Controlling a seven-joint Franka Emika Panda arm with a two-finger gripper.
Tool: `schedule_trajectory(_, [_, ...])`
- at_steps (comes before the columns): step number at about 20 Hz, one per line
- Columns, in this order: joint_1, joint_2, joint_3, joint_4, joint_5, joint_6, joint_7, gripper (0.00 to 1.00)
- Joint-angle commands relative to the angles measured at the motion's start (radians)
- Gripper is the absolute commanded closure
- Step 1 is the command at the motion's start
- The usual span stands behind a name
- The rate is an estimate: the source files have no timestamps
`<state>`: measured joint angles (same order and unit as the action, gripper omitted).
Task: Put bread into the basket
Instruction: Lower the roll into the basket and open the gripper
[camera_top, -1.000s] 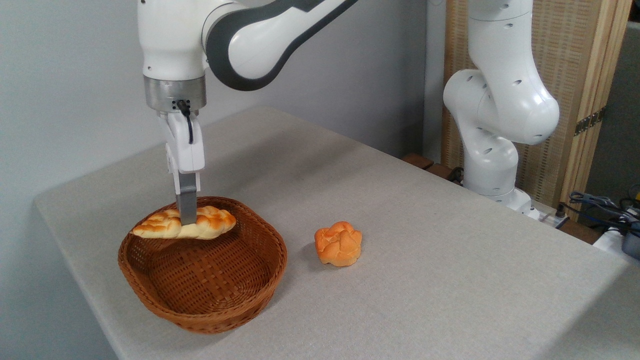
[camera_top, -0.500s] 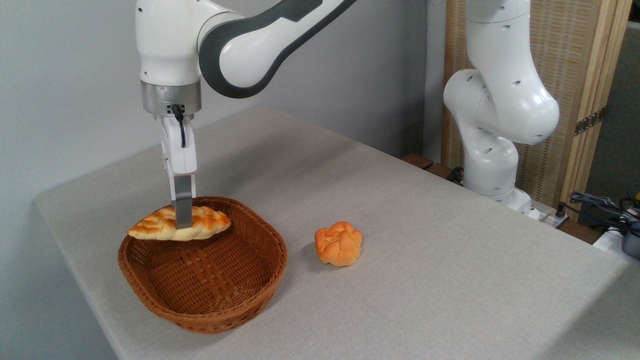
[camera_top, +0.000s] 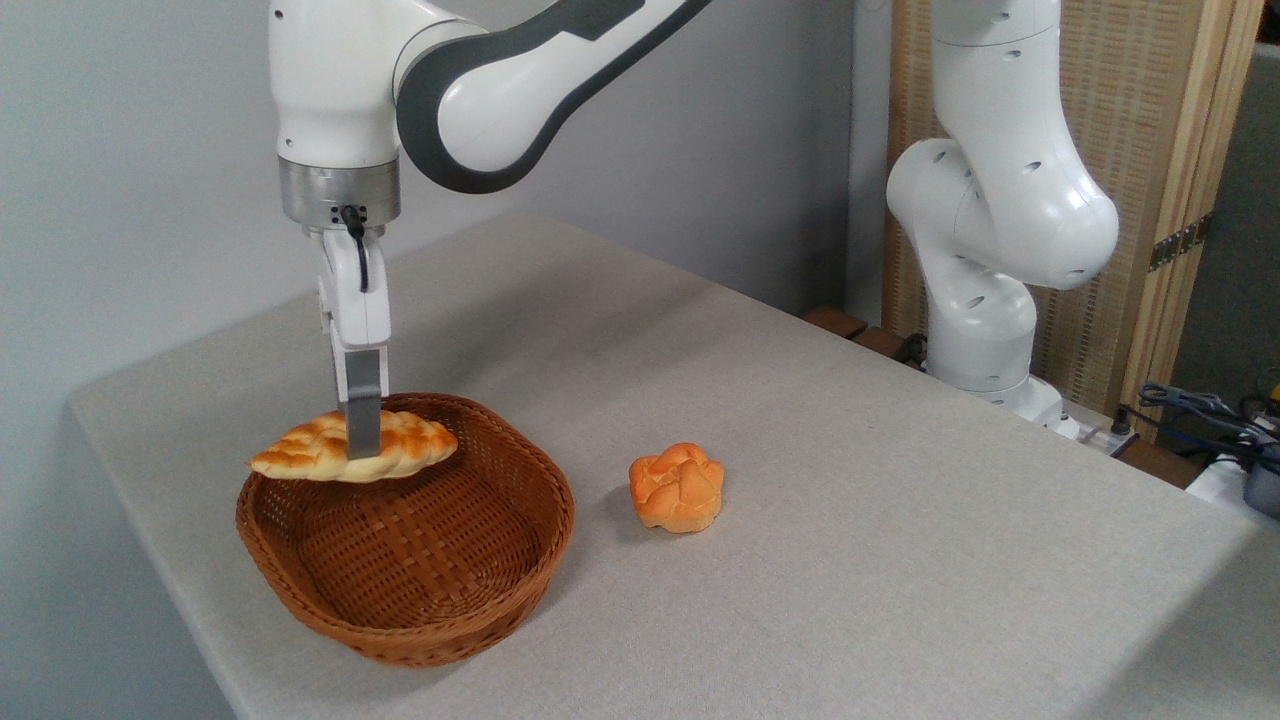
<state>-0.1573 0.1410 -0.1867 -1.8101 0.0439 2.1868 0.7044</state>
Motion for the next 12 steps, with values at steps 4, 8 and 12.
schedule_trajectory(4, [-0.001,0.002,0.006,0.012,0.001,0.01,-0.011,0.0])
schedule_trajectory(8, [0.008,-0.064,0.013,0.012,-0.002,-0.036,-0.049,0.0])
schedule_trajectory(12, [0.01,-0.197,0.073,0.012,-0.002,-0.322,-0.048,0.0])
